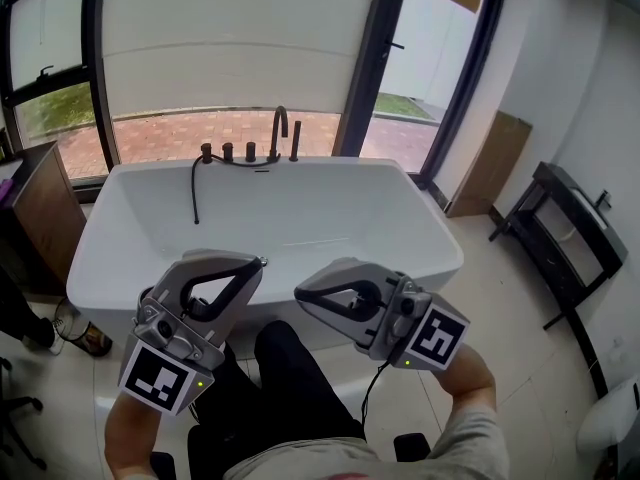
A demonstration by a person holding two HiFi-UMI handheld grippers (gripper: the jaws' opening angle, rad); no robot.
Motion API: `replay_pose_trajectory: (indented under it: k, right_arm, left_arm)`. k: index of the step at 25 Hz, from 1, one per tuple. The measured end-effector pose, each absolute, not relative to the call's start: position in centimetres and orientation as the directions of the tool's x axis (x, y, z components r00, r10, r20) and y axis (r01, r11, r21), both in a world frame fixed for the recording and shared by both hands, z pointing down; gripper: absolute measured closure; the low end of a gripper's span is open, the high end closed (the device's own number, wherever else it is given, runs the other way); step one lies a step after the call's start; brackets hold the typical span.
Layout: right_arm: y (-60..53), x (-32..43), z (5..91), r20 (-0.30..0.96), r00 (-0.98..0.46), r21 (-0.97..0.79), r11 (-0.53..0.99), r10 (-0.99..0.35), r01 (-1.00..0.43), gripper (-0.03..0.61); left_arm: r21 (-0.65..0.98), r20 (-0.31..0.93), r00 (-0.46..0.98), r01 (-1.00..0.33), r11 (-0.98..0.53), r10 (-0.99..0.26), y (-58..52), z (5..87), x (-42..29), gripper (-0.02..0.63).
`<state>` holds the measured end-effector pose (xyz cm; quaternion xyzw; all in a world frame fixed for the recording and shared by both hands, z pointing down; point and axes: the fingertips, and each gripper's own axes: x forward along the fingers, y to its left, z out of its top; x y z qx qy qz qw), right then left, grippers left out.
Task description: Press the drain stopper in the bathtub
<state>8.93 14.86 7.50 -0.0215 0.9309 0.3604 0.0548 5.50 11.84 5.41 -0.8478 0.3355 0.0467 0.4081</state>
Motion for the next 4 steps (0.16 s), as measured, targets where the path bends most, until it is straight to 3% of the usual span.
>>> replay_pose_trajectory:
  k: [4]
  right_arm:
    - [14.3,9.3,7.72,-0.118,-0.993,0.668,0.739,-0.01,-0.087,0.578]
  left_arm:
    - [-0.662,-0.354,0.774,-0.604,-0.444,-0.525,11.87,5.44,5.85,0.607]
